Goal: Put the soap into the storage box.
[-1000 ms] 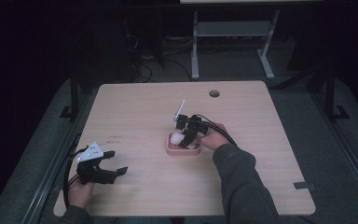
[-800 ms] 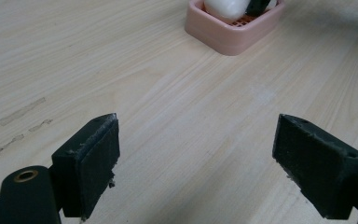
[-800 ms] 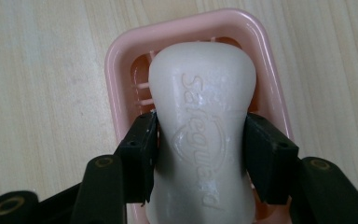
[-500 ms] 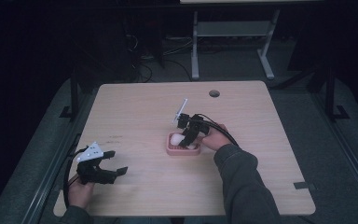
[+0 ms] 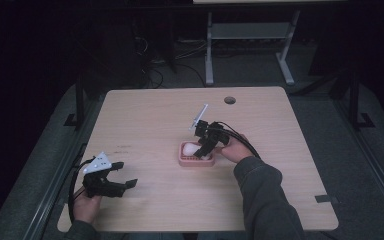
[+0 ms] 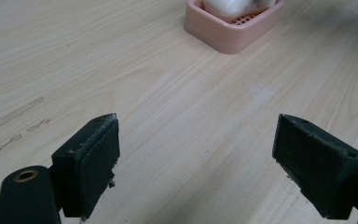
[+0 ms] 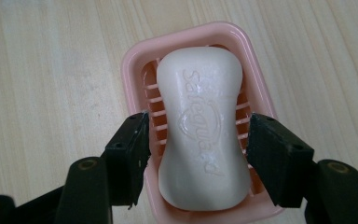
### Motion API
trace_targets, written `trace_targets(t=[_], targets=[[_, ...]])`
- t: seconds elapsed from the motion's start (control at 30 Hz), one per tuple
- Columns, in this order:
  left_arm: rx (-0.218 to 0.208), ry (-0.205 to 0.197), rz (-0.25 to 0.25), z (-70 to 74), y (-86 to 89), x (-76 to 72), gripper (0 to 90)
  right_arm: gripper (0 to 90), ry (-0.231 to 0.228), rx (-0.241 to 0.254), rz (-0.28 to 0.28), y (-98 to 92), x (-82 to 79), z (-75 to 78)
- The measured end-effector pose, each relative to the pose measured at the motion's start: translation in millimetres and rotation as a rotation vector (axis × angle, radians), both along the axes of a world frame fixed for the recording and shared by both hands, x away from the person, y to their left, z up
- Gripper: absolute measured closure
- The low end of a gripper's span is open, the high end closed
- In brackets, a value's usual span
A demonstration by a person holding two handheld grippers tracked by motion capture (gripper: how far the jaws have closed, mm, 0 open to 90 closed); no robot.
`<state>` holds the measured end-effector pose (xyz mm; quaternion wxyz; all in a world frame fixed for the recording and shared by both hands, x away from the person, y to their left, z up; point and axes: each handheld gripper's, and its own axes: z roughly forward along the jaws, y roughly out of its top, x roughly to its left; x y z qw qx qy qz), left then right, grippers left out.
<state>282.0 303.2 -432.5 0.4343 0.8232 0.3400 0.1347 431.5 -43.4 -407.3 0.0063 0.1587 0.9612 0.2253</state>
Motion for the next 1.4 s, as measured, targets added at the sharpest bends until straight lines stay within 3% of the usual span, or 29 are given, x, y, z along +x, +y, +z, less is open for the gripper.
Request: trace_targets(t=[0.6, 0.97, 1.4], targets=[[0.003, 0.0, 0.0, 0.1, 0.0, -0.1, 14.0, 36.2, -0.016, 0.005, -0.018, -9.2, -5.6, 6.9], [0.007, 0.005, -0.001, -0.2, -0.7, -0.2, 14.0, 35.7, -0.029, 0.027, -0.037, -25.9, -11.1, 8.3], [0.008, 0.006, -0.002, -0.2, -0.8, -0.3, 14.0, 33.0, -0.024, 0.013, -0.052, -32.3, -17.1, 8.7]])
